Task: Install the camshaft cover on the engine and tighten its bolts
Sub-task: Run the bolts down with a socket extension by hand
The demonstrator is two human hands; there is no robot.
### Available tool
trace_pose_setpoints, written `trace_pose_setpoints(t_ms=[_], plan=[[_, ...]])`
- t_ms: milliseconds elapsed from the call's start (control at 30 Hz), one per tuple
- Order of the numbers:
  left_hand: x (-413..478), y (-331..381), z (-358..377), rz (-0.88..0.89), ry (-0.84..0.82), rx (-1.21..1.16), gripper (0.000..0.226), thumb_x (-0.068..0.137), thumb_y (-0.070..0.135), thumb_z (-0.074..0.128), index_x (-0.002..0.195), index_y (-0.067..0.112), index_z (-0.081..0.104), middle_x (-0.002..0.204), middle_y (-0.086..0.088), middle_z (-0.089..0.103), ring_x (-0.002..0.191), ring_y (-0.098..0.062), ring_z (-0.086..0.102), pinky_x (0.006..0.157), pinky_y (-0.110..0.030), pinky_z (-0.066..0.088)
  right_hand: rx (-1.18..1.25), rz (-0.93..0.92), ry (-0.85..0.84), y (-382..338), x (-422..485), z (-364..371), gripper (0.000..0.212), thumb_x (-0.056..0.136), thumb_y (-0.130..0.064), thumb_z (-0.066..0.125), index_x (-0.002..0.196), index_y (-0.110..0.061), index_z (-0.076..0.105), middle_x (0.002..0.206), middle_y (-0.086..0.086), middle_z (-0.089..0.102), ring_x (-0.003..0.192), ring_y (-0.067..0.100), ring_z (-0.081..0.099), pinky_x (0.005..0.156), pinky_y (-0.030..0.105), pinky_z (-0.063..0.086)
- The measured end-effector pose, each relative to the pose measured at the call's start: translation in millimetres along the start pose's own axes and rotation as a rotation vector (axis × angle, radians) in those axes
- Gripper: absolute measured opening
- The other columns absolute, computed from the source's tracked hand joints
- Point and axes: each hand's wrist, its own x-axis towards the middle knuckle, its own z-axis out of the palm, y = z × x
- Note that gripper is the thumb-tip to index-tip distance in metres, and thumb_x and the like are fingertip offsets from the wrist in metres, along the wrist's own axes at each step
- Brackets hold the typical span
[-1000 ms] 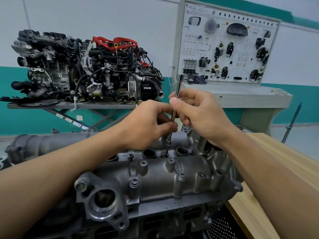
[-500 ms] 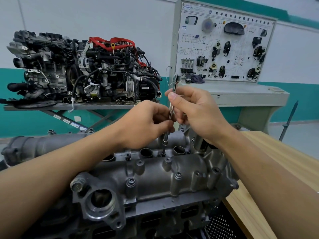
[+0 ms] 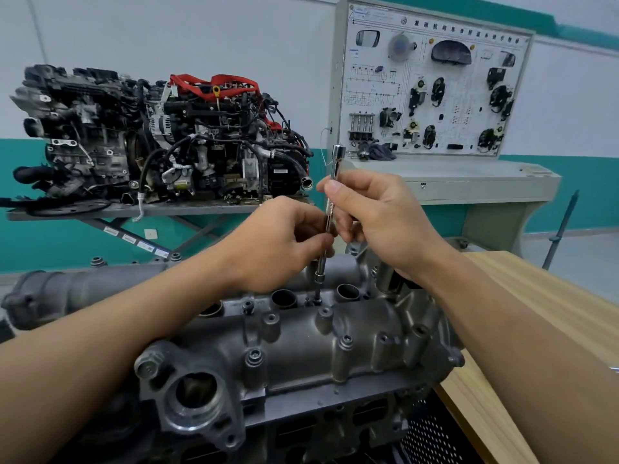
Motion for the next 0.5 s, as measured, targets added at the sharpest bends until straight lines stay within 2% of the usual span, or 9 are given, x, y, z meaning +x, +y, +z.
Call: trace_pose_setpoints(t_ms=[67,100,167,200,233,300,367,433,500], plan=[[-0.7,0.9,0.8,-0.004,-0.033,-0.020,0.015,0.094,0.007,0.062,0.092,0.017,0.073,0.078,0.004,0.076,0.074,-0.005,0.070,0.075,-0.034,0.059,-0.004,-0.002,-0.004,0.5,-0.2,0.1,0.019,0.101,-0.015,0.054,0.090,-0.005,0.067,0.051,0.000,0.050,0.048,0.012,0.046,0.051,0.015,0.040],[-0.6,0.8,1.6,-0.002,-0.043,-0.021,0.015,0.094,0.009,0.062,0.091,0.019,0.073,0.074,0.003,0.074,0.069,-0.006,0.067,0.069,-0.033,0.058,-0.015,-0.001,0.008,0.9,0.1,1.1,0.018,0.100,-0.013,0.055,0.088,-0.007,0.066,0.050,-0.002,0.051,0.047,0.012,0.046,0.050,0.016,0.041],[-1.0,0.1,3.2,0.006,-0.030,-0.003,0.013,0.092,0.021,0.069,0.079,0.023,0.071,0.055,0.005,0.058,0.051,-0.008,0.043,0.048,-0.027,0.041,-0.057,-0.002,0.045,1.7,1.2,2.4,0.018,0.098,-0.015,0.060,0.081,-0.008,0.062,0.047,-0.005,0.053,0.044,0.011,0.047,0.048,0.019,0.041],[-1.0,-0.8,3.5,0.001,-0.002,0.004,0.017,0.089,0.028,0.074,0.073,0.023,0.070,0.051,0.003,0.051,0.049,-0.009,0.035,0.045,-0.025,0.034,-0.080,-0.004,0.066,2.2,1.7,2.6,0.019,0.096,-0.017,0.064,0.079,-0.008,0.060,0.046,-0.005,0.054,0.042,0.010,0.048,0.046,0.020,0.041],[-0.8,-1.9,3.1,-0.011,0.033,0.001,0.020,0.085,0.032,0.078,0.070,0.021,0.070,0.050,-0.001,0.052,0.048,-0.010,0.035,0.045,-0.025,0.033,-0.101,-0.006,0.089,2.4,2.0,2.7,0.022,0.093,-0.019,0.069,0.078,-0.007,0.058,0.046,-0.004,0.055,0.040,0.010,0.048,0.044,0.020,0.041],[-0.3,-3.1,1.2,-0.026,0.092,-0.016,0.020,0.078,0.033,0.083,0.068,0.019,0.073,0.057,-0.003,0.067,0.049,-0.012,0.049,0.051,-0.029,0.045,-0.127,-0.011,0.138,2.4,2.0,2.2,0.031,0.085,-0.026,0.077,0.075,-0.008,0.054,0.049,0.004,0.055,0.040,0.012,0.048,0.041,0.022,0.040],[-0.4,-2.4,0.9,-0.024,0.095,-0.021,0.017,0.079,0.029,0.083,0.069,0.020,0.073,0.063,-0.001,0.072,0.054,-0.011,0.059,0.057,-0.030,0.052,-0.135,-0.004,0.167,1.9,1.4,2.2,0.036,0.081,-0.030,0.081,0.072,-0.010,0.052,0.053,0.011,0.054,0.042,0.016,0.047,0.041,0.024,0.039],[-0.7,-1.9,1.8,-0.008,0.070,0.011,0.014,0.083,0.023,0.080,0.072,0.021,0.071,0.065,0.000,0.072,0.055,-0.007,0.058,0.056,-0.027,0.052,-0.110,0.022,0.152,1.4,1.7,2.4,0.035,0.084,-0.033,0.078,0.077,-0.008,0.055,0.051,0.003,0.056,0.042,0.014,0.049,0.043,0.021,0.040],[-1.2,-1.4,2.1,-0.002,0.032,0.045,0.008,0.089,0.017,0.074,0.081,0.016,0.071,0.070,-0.002,0.074,0.061,-0.007,0.062,0.061,-0.032,0.055,-0.064,0.038,0.102,1.6,2.2,1.4,0.030,0.090,-0.033,0.071,0.084,-0.006,0.062,0.050,-0.006,0.055,0.044,0.012,0.051,0.045,0.018,0.041]])
